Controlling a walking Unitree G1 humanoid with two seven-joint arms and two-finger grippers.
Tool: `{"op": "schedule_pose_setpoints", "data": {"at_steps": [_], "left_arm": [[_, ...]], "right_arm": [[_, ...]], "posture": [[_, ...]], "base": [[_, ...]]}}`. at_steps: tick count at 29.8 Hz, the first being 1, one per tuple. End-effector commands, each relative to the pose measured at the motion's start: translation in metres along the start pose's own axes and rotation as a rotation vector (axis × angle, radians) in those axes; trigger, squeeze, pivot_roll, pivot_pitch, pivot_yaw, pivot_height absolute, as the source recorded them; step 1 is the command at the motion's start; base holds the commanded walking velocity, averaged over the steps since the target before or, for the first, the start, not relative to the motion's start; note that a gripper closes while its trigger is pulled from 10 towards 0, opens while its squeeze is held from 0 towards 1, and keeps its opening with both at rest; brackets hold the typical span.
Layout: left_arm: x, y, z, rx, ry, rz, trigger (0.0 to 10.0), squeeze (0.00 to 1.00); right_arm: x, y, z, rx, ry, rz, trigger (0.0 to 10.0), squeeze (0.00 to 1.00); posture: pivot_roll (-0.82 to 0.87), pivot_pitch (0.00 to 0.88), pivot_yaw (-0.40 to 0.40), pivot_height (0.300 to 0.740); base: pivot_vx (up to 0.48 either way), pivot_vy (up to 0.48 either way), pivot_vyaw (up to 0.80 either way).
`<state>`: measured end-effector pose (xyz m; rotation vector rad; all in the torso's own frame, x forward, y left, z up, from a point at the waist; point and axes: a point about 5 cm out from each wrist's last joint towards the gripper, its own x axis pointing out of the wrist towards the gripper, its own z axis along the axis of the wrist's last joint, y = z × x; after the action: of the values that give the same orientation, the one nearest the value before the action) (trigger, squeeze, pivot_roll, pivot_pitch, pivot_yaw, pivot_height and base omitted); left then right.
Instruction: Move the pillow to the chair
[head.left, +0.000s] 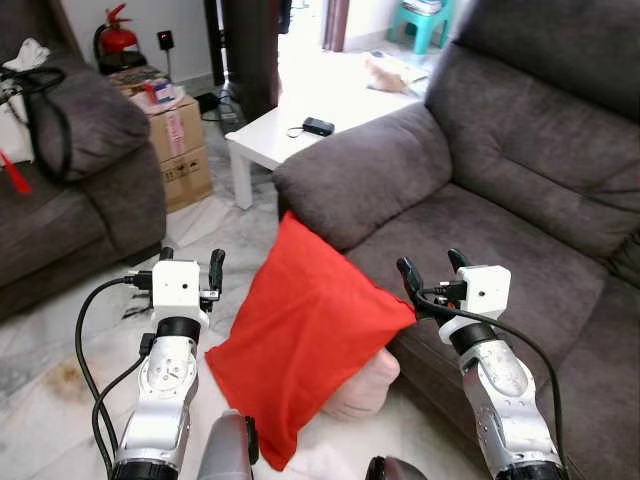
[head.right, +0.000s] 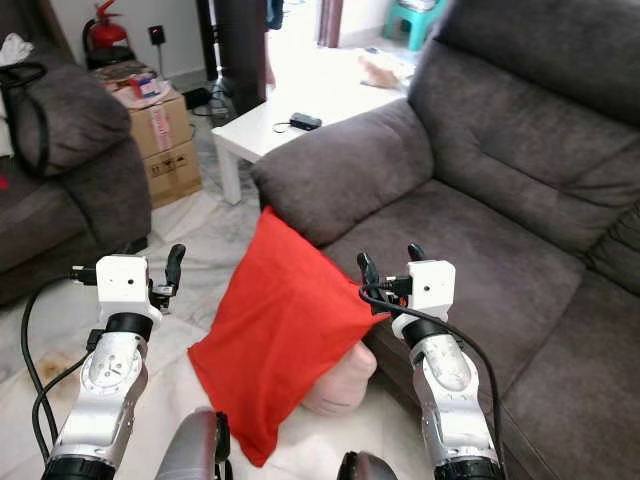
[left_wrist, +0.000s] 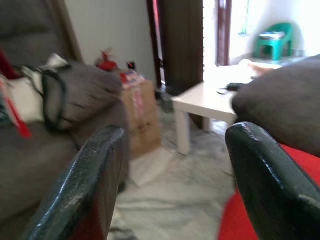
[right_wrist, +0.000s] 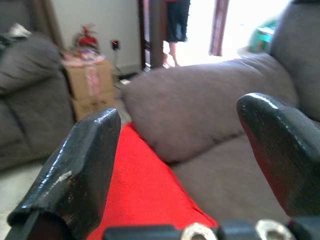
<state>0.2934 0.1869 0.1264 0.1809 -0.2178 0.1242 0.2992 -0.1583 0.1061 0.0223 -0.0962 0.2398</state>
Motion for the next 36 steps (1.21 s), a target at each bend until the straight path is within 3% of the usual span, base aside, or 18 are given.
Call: {"op": "schedule_pose_setpoints", "data": {"at_steps": [1,8,22,36], "left_arm": [[0.0016,-0.0059,0.0026,-0.023,-0.003,-0.010,10.0,0.00],[0.0009,-0.0087,-0.0020,-0.035,0.028,-0.032,10.0,0.00],[-0.0004,-0.0060,-0.0062,-0.047,0.056,-0.029,10.0,0.00],[-0.0011,-0.0046,-0.0059,-0.053,0.055,-0.027,10.0,0.00]], "right_arm": [[-0.0026,-0.0055,-0.0005,-0.008,0.010,-0.010,10.0,0.00],[-0.0033,-0.0045,-0.0023,-0.009,0.019,-0.011,10.0,0.00],[-0.0026,-0.0064,-0.0032,0.021,0.021,-0.036,10.0,0.00],[-0.0011,-0.0062,-0.0070,0.034,0.051,-0.047,10.0,0.00]], "posture": [[0.00,0.090,-0.089,0.640],[0.00,0.091,-0.088,0.640],[0.00,0.093,-0.088,0.640],[0.00,0.095,-0.088,0.640]], "base": [[0.000,0.000,0.80],[0.000,0.000,0.66],[0.000,0.000,0.00],[0.308,0.000,-0.11]]}}
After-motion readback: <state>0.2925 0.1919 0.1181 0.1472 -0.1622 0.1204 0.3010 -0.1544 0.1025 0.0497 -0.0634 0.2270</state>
